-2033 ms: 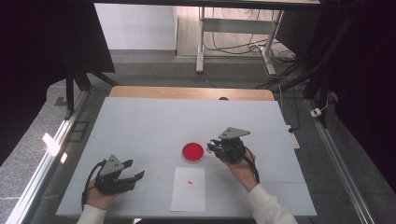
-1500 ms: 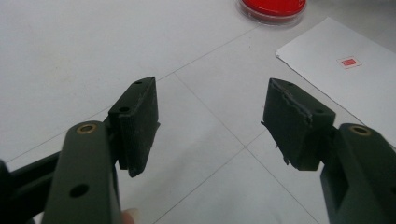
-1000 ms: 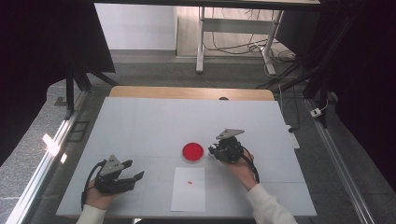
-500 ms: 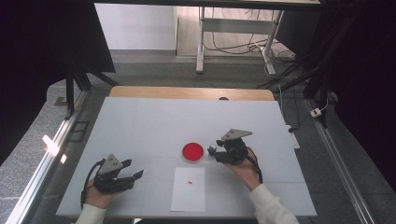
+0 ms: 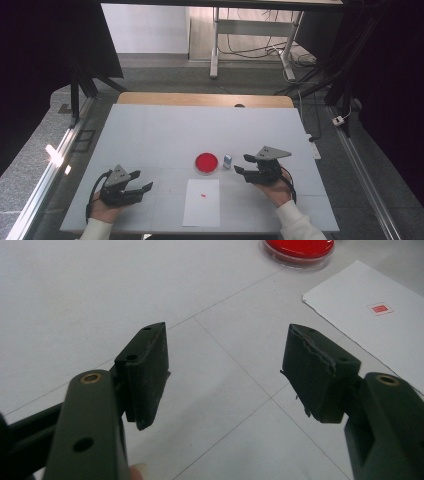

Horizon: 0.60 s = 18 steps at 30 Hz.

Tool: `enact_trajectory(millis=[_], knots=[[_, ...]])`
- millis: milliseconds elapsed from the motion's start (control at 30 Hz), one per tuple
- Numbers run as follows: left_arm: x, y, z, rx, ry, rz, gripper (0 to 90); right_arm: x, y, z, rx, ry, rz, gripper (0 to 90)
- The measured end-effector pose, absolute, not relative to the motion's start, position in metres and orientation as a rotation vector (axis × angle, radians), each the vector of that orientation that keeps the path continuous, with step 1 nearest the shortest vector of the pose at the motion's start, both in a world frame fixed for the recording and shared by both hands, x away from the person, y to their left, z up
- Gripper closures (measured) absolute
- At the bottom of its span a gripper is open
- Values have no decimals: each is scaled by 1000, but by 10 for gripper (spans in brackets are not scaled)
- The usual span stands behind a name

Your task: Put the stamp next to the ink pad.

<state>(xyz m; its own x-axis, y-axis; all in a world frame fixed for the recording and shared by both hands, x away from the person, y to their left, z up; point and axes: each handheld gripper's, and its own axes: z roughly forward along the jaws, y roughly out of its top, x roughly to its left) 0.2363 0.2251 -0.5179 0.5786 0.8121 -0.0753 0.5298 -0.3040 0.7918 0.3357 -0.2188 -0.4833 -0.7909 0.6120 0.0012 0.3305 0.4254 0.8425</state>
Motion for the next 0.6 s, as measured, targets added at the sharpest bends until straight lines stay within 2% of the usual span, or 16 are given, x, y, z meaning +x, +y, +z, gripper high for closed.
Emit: enact_trajectory(millis=[600], knots=[[237, 227, -519, 1986, 1068, 432, 347, 306, -291, -497, 839, 2277, 1264, 420]])
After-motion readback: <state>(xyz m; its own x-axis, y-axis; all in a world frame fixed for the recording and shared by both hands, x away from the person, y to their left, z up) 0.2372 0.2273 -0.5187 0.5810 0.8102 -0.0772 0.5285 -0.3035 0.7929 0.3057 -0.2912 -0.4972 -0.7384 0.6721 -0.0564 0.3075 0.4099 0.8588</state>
